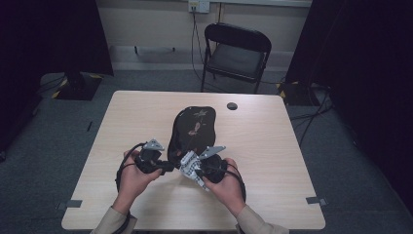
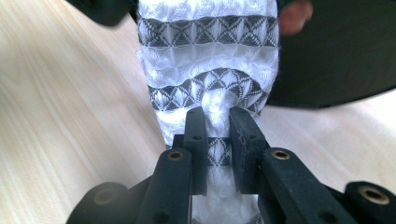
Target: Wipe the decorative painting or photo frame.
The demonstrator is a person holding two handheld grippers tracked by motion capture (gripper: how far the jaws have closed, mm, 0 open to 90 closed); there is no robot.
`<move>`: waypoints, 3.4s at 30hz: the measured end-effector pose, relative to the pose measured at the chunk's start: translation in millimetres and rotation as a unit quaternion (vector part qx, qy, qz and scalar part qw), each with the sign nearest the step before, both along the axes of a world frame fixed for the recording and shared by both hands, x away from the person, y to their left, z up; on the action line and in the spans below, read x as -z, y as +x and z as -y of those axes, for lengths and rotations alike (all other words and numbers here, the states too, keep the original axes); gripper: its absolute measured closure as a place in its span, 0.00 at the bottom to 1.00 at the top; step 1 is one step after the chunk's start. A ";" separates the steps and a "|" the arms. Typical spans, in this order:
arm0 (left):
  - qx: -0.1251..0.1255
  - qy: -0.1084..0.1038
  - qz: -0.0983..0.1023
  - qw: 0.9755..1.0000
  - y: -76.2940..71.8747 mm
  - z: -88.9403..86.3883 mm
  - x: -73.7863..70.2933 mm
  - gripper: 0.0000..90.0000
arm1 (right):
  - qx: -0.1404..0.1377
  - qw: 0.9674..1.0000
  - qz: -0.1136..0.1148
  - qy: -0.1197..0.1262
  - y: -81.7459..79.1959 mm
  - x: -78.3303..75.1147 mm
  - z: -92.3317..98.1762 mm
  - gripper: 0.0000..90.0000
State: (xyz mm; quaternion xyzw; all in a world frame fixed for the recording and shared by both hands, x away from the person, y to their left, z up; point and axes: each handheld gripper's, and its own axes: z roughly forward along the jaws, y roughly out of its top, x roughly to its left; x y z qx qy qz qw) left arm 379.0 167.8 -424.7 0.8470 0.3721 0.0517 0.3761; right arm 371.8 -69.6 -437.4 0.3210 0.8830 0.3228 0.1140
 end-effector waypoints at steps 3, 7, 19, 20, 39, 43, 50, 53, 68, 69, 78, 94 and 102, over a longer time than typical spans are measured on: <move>0.001 0.000 0.000 1.000 0.0 0.1 0.0 0.87 | 0.002 1.000 -0.006 -0.001 0.0 6.0 1.5 0.88; 0.001 0.000 0.000 1.000 0.0 0.0 0.0 0.87 | 0.003 1.000 -0.020 -0.015 -1.8 20.1 3.7 0.88; 0.005 0.000 -0.002 1.000 0.4 -1.4 -0.2 0.87 | -0.003 0.999 -0.023 -0.023 -4.5 24.5 3.8 0.88; 0.005 0.000 -0.004 1.000 0.4 -1.7 -0.3 0.87 | -0.004 1.000 -0.022 -0.023 -4.8 21.8 3.9 0.88; 0.016 0.015 0.001 1.000 -2.6 -2.7 -3.1 0.87 | -0.009 0.997 0.061 0.035 -6.9 -78.4 -11.9 0.88; 0.017 0.015 0.001 1.000 -2.8 -2.9 -3.1 0.87 | -0.014 0.998 0.056 0.036 -7.5 -74.6 -18.2 0.88; 0.015 0.011 0.004 1.000 -2.8 -2.8 -2.2 0.87 | -0.019 0.999 0.028 0.026 -9.8 -42.0 -18.3 0.88; 0.016 0.012 0.003 1.000 -2.8 -2.9 -2.4 0.87 | -0.018 1.000 0.017 0.020 -10.9 -28.5 -17.7 0.88; -0.002 0.010 0.001 1.000 -4.3 -10.7 -1.4 0.80 | -0.019 0.999 -0.022 -0.015 -15.8 15.1 -10.1 0.88; -0.004 0.011 0.001 1.000 -4.5 -11.6 -1.5 0.80 | -0.019 0.999 -0.023 -0.015 -16.0 15.1 -9.6 0.88; -0.017 0.009 0.003 1.000 -5.5 -20.2 -2.4 0.74 | -0.025 0.999 0.022 0.027 -17.2 -35.6 -7.1 0.88; -0.044 0.007 0.004 0.999 -5.2 -37.8 -3.2 0.65 | -0.046 0.999 0.004 0.020 -17.9 -20.0 -25.1 0.88; -0.058 0.008 0.006 0.998 -2.9 -40.7 -0.2 0.55 | -0.057 0.998 -0.026 0.000 -22.2 13.3 -27.0 0.88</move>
